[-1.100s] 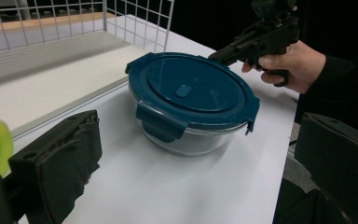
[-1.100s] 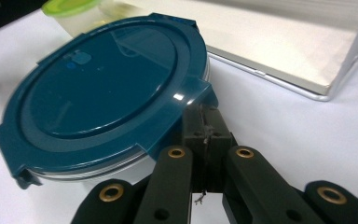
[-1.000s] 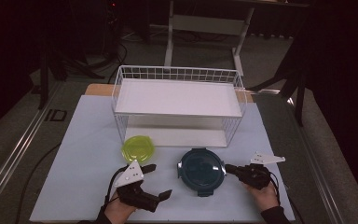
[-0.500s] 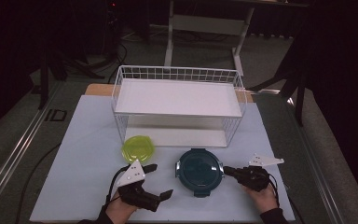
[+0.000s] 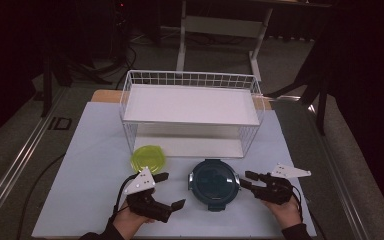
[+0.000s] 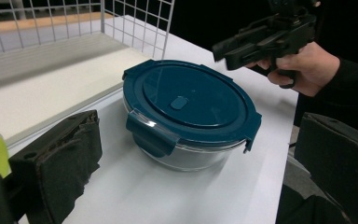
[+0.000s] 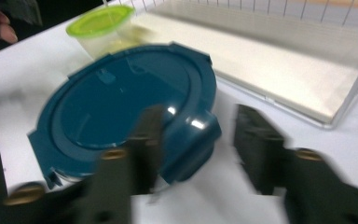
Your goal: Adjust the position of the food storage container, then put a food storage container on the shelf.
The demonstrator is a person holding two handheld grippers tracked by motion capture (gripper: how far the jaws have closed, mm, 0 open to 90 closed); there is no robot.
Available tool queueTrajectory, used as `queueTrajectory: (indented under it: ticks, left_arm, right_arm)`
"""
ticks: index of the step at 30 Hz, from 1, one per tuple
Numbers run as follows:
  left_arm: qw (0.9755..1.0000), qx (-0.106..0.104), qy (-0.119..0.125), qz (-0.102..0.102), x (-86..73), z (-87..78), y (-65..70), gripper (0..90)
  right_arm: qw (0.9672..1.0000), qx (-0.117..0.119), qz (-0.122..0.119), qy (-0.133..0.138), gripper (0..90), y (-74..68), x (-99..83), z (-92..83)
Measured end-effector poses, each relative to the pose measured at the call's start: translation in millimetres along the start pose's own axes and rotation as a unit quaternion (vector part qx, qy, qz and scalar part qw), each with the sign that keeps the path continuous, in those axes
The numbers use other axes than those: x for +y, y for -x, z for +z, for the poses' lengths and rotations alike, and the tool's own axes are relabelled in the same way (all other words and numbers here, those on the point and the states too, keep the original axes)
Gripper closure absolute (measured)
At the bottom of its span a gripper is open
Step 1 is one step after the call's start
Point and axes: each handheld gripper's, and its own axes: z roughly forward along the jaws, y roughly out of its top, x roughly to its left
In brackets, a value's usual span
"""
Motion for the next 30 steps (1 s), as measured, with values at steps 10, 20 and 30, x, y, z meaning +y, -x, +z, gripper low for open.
queueTrajectory:
  ticks: [10, 20, 30]
  left_arm:
    - [0.9979, -0.031, -0.043, -0.038, 28.4, 15.0, -1.1, 0.6]
    - [0.9906, -0.034, -0.089, -0.098, 40.2, 40.6, -13.8, 1.0]
    - [0.9617, -0.031, -0.161, -0.22, 25.2, 61.5, -36.2, 10.1]
  right_arm:
    - [0.9983, -0.027, -0.043, 0.027, 14.1, -22.0, 15.8, -12.7]
    - [0.9981, -0.037, -0.033, 0.036, 20.3, -37.3, 25.1, -15.6]
    - [0.9991, -0.032, -0.008, 0.028, 13.7, -36.0, 23.2, -15.5]
